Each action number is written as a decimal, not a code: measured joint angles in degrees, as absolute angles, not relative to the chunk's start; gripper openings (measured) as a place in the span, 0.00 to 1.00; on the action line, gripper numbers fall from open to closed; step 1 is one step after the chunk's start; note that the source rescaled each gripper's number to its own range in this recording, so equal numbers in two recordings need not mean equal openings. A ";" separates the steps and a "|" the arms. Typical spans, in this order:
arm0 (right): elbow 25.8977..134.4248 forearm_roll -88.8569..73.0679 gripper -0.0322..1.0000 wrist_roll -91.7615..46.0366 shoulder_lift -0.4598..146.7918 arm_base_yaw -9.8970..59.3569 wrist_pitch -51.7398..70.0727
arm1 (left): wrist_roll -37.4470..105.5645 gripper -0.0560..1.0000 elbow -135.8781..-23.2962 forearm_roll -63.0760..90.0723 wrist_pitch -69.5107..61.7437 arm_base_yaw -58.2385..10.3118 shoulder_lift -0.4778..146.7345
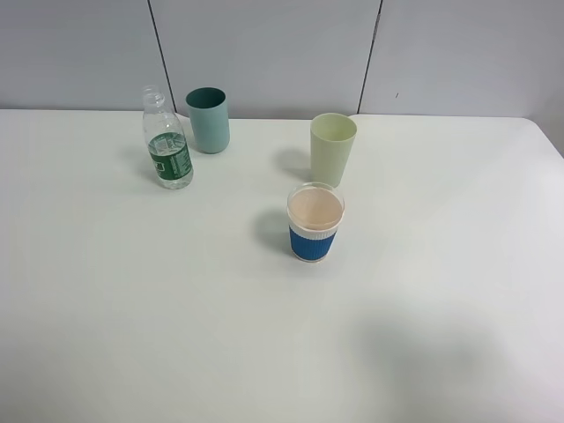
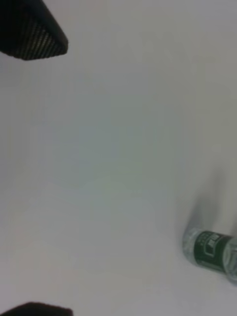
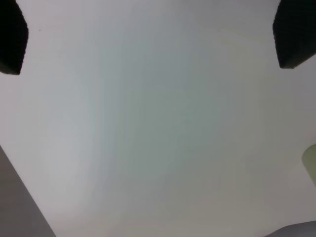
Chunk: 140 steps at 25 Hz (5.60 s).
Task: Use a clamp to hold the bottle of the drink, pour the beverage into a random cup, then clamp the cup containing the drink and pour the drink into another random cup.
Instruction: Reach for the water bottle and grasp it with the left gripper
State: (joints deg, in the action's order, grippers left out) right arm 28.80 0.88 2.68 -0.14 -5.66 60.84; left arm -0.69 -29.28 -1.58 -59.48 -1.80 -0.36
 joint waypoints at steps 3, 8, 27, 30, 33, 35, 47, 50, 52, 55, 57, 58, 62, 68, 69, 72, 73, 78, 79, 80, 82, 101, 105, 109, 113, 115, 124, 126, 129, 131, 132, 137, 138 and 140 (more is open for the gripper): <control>28.80 0.88 1.00 2.68 -0.14 -5.66 60.84 | -0.69 1.00 -30.73 -1.58 -55.59 -1.80 0.06; 28.80 0.88 1.00 2.68 -0.14 -5.66 60.84 | -0.46 1.00 -32.18 -1.57 -50.16 -1.80 6.56; 28.80 0.88 1.00 2.68 -0.14 -5.66 60.84 | 6.03 1.00 -32.26 -0.43 -36.39 -12.80 46.31; 28.80 0.88 1.00 2.68 -0.14 -5.66 60.84 | 6.03 1.00 -32.26 0.00 -35.05 -16.00 51.68; 28.80 0.88 1.00 2.68 -0.14 -5.66 60.84 | 6.03 1.00 -32.26 0.00 -32.68 -17.11 56.20; 28.80 0.88 1.00 2.68 -0.14 -5.66 60.84 | 6.03 1.00 -32.31 0.00 -29.95 -17.24 58.78; 28.80 0.88 1.00 2.68 -0.14 -5.66 60.84 | 2.69 1.00 -32.30 0.00 -13.87 -17.30 73.65; 28.80 0.88 1.00 2.68 -0.14 -5.66 60.84 | 2.69 1.00 -32.30 0.00 -10.58 -17.30 76.93; 28.80 0.88 1.00 2.68 -0.14 -5.66 60.84 | 2.69 1.00 -32.30 -0.77 -8.03 -17.30 79.28; 28.80 0.88 1.00 2.68 -0.14 -5.66 60.84 | 2.69 1.00 -32.30 -1.25 -3.78 -17.30 82.31; 28.80 0.88 1.00 2.68 -0.14 -5.66 60.84 | 2.69 1.00 -32.30 -1.31 -0.91 -17.30 84.04; 28.80 0.88 1.00 2.68 -0.14 -5.66 60.84 | 2.69 1.00 -32.30 -1.31 0.80 -17.30 84.85; 28.80 0.88 1.00 2.68 -0.14 -5.66 60.84 | 2.69 1.00 -32.32 -1.40 7.38 -17.30 87.73; 28.80 0.88 1.00 2.68 -0.14 -5.66 60.84 | 2.69 1.00 -32.37 -3.57 16.03 -17.30 92.10; 28.80 0.88 1.00 2.68 -0.14 -5.66 60.84 | 2.69 1.00 -32.37 -3.78 17.57 -17.30 92.89; 28.80 0.88 1.00 2.68 -0.14 -5.66 60.84 | 2.30 1.00 -32.39 -3.97 22.75 -17.30 95.17; 28.80 0.88 1.00 2.68 -0.14 -5.66 60.84 | 2.09 1.00 -32.39 -3.97 24.75 -17.30 95.96; 28.80 0.88 1.00 2.68 -0.14 -5.66 60.84 | 1.58 1.00 -32.43 -3.97 34.49 -17.30 99.53; 28.80 0.88 1.00 2.68 -0.14 -5.66 60.84 | 1.58 1.00 -32.43 -4.04 36.06 -17.30 100.23; 28.80 0.88 1.00 2.68 -0.14 -5.66 60.84 | 1.58 1.00 -32.45 -4.16 37.85 -17.30 100.96; 28.80 0.88 1.00 2.68 -0.14 -5.66 60.84 | 1.58 1.00 -32.45 -5.09 41.48 -17.30 102.23; 28.80 0.88 1.00 2.68 -0.14 -5.66 60.84 | 0.38 1.00 -33.69 -5.70 54.76 -15.12 112.84; 28.80 0.88 1.00 2.68 -0.14 -5.66 60.84 | -1.00 1.00 -35.86 -5.64 56.63 -14.71 115.72; 28.80 0.88 1.00 2.68 -0.14 -5.66 60.84 | -1.21 1.00 -36.72 -5.64 60.28 -14.71 118.40; 28.80 0.88 1.00 2.68 -0.14 -5.66 60.84 | -1.34 1.00 -38.66 -5.64 61.48 -14.71 120.28; 28.80 0.88 1.00 2.68 -0.14 -5.66 60.84 | -1.34 1.00 -39.72 -5.64 61.54 -14.71 120.60; 28.80 0.88 1.00 2.68 -0.14 -5.66 60.84 | -3.08 1.00 -43.14 -5.88 61.03 -13.97 122.26; 28.80 0.88 1.00 2.68 -0.14 -5.66 60.84 | -3.58 0.87 -43.14 -5.95 60.58 -13.97 122.47; 28.80 0.90 1.00 2.68 -0.14 -5.66 60.84 | -3.75 0.27 -43.14 -5.94 60.58 -13.91 122.47; 28.80 0.90 1.00 2.68 -0.14 -5.66 60.84 | -3.75 0.05 -43.14 -6.05 60.47 -13.91 122.47; 28.80 0.90 1.00 2.68 -0.14 -5.66 60.84 | -3.75 0.05 -43.14 -6.05 60.47 -13.91 122.47; 28.80 0.90 1.00 2.68 -0.14 -5.66 60.84 | -3.75 0.09 -43.14 -6.05 60.47 -13.91 122.47; 28.80 0.90 1.00 2.68 -0.14 -5.66 60.84 | -3.75 0.09 -43.14 -6.05 60.42 -13.91 122.47; 28.80 0.90 1.00 2.68 -0.14 -5.66 60.84 | -3.75 0.09 -43.14 -6.05 59.99 -13.91 122.21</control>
